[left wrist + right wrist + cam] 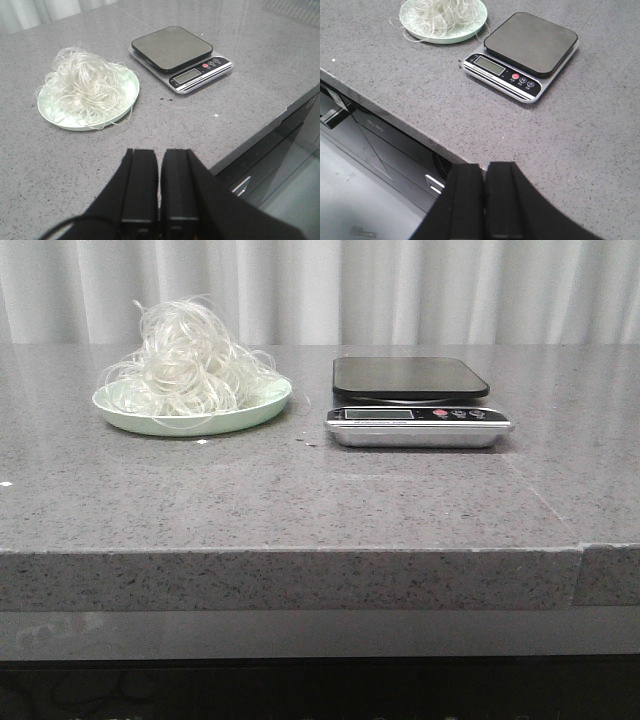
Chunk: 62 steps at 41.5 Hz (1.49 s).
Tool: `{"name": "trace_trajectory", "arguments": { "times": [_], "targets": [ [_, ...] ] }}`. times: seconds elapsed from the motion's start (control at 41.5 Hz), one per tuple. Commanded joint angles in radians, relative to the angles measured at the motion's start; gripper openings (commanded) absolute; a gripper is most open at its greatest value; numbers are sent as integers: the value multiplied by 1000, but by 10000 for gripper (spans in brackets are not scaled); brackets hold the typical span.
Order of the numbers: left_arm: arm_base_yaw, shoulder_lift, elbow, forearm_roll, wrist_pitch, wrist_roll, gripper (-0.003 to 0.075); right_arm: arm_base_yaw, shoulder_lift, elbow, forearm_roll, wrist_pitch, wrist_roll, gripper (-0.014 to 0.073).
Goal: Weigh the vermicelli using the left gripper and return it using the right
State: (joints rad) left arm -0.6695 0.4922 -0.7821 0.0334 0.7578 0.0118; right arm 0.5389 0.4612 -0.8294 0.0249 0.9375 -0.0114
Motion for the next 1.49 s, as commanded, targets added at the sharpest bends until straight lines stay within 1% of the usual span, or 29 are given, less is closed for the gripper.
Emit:
{"name": "trace_trajectory", "arguments": {
  "times": [0.0, 0.096, 0.313, 0.433, 0.602, 0.819, 0.987, 1.324, 1.469],
  "targets": [
    [31, -18, -14, -3, -83, -12, 142, -8, 8, -22, -10, -58, 1, 159],
    [100, -62, 24, -6, -118, -12, 142, -8, 8, -22, -10, -57, 1, 159],
    [327, -222, 240, -9, -396, -12, 142, -8, 8, -22, -10, -57, 1, 159],
    [443, -311, 386, -18, -511, -12, 142, -8, 8, -22, -10, -57, 1, 159],
    [533, -398, 554, -24, -604, -12, 142, -8, 8, -22, -10, -57, 1, 159],
    [590, -476, 719, -49, -738, -12, 142, -8, 8, -22, -10, -57, 1, 159],
    [591, -520, 794, -51, -830, -12, 142, -8, 8, -22, -10, -57, 1, 159],
    [649, -519, 791, -51, -816, -12, 142, -8, 8, -22, -10, -56, 1, 159],
    [653, -519, 791, -51, -816, -12, 142, -8, 8, -22, -10, -56, 1, 159]
  ]
}}
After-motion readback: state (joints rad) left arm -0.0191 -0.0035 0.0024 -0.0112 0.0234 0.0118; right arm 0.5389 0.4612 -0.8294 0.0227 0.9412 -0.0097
